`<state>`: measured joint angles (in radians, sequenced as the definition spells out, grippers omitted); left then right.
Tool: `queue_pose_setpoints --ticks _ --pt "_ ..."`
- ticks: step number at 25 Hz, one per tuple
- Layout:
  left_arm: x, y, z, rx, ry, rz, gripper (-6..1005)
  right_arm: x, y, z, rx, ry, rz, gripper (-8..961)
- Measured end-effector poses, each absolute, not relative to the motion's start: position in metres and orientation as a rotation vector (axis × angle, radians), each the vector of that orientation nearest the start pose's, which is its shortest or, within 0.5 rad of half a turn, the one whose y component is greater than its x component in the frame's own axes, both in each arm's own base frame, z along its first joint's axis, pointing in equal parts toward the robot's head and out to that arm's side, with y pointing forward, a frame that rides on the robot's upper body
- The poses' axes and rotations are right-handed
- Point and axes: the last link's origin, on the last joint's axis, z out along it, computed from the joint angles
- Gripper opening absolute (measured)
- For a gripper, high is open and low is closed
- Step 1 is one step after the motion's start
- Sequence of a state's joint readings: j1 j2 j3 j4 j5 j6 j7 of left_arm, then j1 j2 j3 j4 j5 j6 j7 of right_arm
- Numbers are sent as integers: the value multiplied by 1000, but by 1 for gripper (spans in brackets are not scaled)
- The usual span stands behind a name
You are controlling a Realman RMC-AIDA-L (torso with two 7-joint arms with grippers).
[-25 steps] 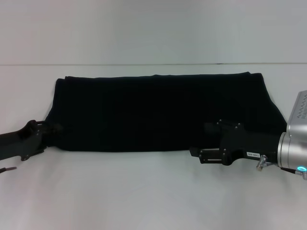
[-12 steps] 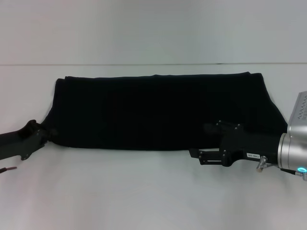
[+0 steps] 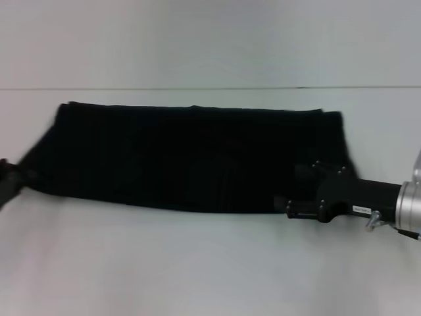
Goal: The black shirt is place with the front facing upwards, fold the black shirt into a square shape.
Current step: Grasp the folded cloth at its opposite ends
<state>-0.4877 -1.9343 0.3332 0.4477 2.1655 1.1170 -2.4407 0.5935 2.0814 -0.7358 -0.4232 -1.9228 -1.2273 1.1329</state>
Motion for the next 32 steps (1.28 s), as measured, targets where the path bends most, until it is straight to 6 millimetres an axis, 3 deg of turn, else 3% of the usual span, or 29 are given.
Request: queue_pose_setpoints --ticks 6,10,13,17,21,22,26,29,32 --pt "-419 325 113 -1258 -1998 -896 12 290 348 -32 -2558 580 536 944" --pt "-422 322 129 -1243 -1972 -921 11 293 346 -31 -2546 587 535 944" --pt "-410 331 132 -1301 -1960 -949 11 295 345 -30 -2543 594 533 944" --pt "-364 363 128 -1488 -1938 -1060 11 301 342 -27 -2515 619 538 944" --pt "-297 401 102 -1741 -1900 -1141 11 311 337 -23 -2477 659 544 944" --pt "-272 412 86 -1837 -1887 -1144 11 313 335 -22 -2467 671 548 944" --pt "-208 427 29 -2083 -1862 -1060 11 318 328 -20 -2446 700 573 944" --pt "-183 421 -16 -2181 -1869 -995 11 320 324 -21 -2445 714 585 944" --pt "-179 406 -54 -2196 -1921 -974 12 322 321 -24 -2440 735 589 944"
